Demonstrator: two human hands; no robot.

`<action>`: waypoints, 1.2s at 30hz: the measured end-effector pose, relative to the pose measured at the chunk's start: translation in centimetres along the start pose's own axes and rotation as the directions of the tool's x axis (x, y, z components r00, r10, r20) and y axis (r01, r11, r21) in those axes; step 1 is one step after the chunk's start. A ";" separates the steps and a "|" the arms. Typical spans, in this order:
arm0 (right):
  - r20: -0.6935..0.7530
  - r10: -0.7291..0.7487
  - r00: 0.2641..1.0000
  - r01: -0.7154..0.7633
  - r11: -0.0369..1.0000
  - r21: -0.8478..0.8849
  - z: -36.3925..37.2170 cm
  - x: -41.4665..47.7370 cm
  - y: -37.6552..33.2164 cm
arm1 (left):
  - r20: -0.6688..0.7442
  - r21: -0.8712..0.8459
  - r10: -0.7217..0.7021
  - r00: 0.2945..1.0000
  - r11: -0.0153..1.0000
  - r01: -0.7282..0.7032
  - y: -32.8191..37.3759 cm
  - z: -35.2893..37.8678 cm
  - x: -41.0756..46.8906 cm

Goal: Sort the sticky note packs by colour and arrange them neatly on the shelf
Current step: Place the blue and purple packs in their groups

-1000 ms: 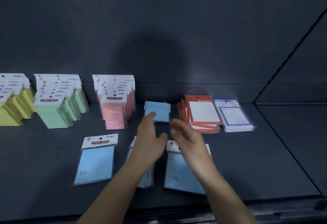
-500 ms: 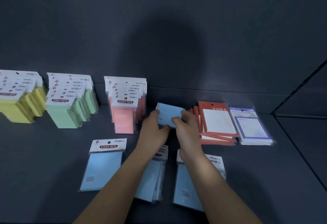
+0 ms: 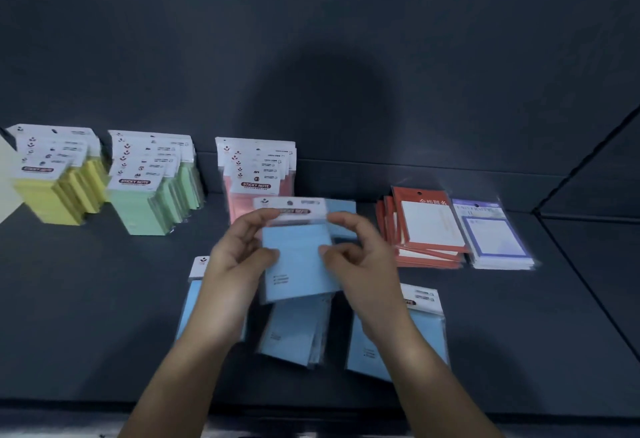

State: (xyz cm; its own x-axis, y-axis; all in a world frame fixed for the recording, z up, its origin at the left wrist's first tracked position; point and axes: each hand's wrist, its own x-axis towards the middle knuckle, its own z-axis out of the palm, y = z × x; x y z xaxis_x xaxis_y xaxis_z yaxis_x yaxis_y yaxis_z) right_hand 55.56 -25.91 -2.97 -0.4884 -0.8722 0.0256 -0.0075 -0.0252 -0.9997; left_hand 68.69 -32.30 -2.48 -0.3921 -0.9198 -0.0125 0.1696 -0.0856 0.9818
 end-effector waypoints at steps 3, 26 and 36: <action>0.135 -0.083 0.987 0.110 0.974 -0.200 2.3 -0.8 0.1 | -0.087 0.090 -0.001 0.996 0.996 0.009 0.1 -3.1 -1.1; 0.113 -0.142 0.983 0.182 0.742 -0.645 8.3 -1.7 2.1 | 0.018 0.820 0.335 0.942 0.535 -0.206 -2.8 -7.1 -2.2; -0.132 0.290 0.948 -0.303 0.949 -0.090 1.1 3.1 2.8 | 0.243 0.687 -0.178 0.954 0.726 -0.040 -3.4 2.4 5.5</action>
State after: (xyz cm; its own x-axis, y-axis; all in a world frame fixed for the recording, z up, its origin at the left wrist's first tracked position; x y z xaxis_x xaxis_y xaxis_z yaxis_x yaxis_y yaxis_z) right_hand 54.95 -29.26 -5.67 -0.5804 -0.7696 -0.2664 0.0620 0.2843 -0.9567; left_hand 63.80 -36.12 -5.39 -0.6235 -0.7691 -0.1402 -0.4823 0.2372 0.8433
